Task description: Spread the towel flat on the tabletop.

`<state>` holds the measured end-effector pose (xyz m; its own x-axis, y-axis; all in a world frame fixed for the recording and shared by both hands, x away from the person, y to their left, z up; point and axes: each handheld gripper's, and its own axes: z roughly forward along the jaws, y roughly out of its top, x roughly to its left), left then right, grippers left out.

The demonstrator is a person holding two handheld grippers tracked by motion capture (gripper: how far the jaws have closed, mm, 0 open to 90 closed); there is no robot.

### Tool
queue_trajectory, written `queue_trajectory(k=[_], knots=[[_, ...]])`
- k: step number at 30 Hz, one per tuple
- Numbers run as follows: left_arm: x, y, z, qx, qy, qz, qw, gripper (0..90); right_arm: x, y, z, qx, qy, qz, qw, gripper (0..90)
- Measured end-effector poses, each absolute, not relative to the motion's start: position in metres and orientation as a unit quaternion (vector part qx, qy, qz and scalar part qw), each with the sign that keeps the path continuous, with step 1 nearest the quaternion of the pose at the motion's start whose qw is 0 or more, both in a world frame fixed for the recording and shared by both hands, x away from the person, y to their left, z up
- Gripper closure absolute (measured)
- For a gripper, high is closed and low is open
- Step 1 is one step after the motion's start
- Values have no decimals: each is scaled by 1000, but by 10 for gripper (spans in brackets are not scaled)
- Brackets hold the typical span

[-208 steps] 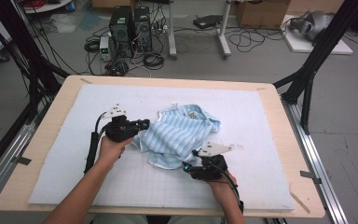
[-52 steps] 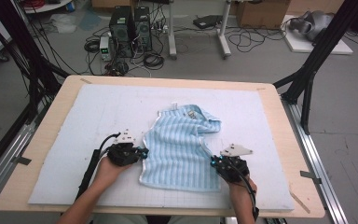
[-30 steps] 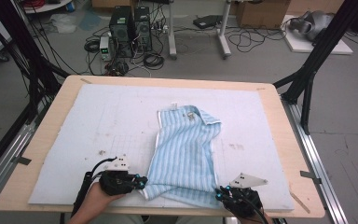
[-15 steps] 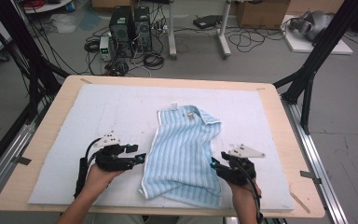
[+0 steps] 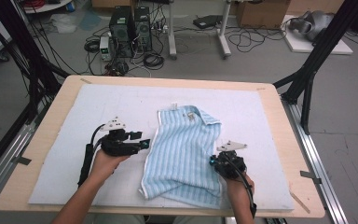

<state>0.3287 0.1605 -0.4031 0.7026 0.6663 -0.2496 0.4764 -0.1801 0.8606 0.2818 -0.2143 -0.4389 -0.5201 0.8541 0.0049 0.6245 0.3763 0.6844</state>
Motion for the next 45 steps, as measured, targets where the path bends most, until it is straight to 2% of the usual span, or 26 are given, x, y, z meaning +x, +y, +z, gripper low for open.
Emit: queue_trajectory(k=[8, 10, 16, 19, 22, 23, 24, 26, 28, 30, 31, 33, 35, 45], knots=[[341, 152, -409, 761, 379, 79, 521, 450, 247, -246, -437, 456, 813, 321, 168, 840], [346, 148, -414, 765, 382, 74, 513, 450, 245, -251, -436, 451, 815, 325, 163, 788], [358, 122, -434, 788, 387, 56, 476, 451, 254, -253, -429, 447, 790, 382, 176, 517], [358, 110, -441, 800, 378, 59, 461, 469, 267, -246, -429, 457, 775, 398, 180, 422], [359, 102, -449, 812, 376, 69, 441, 520, 281, -236, -431, 455, 772, 403, 186, 385], [357, 100, -450, 814, 370, 88, 438, 552, 287, -232, -432, 455, 773, 401, 189, 384], [356, 100, -449, 819, 365, 103, 430, 624, 294, -226, -433, 454, 776, 395, 190, 381], [354, 99, -449, 830, 348, 134, 414, 778, 306, -218, -435, 454, 782, 382, 191, 388], [354, 102, -448, 831, 350, 121, 416, 859, 316, -210, -437, 452, 792, 361, 194, 431], [353, 104, -447, 833, 350, 114, 413, 867, 322, -206, -440, 454, 801, 348, 176, 553], [351, 105, -447, 836, 347, 112, 411, 868, 324, -204, -443, 453, 806, 344, 164, 585], [347, 108, -447, 836, 343, 108, 414, 869, 323, -204, -442, 450, 807, 347, 162, 708], [343, 113, -448, 834, 344, 99, 421, 871, 320, -204, -442, 443, 811, 350, 151, 765], [313, 143, -446, 837, 340, 77, 421, 873, 300, -190, -444, 393, 831, 375, 116, 779]])
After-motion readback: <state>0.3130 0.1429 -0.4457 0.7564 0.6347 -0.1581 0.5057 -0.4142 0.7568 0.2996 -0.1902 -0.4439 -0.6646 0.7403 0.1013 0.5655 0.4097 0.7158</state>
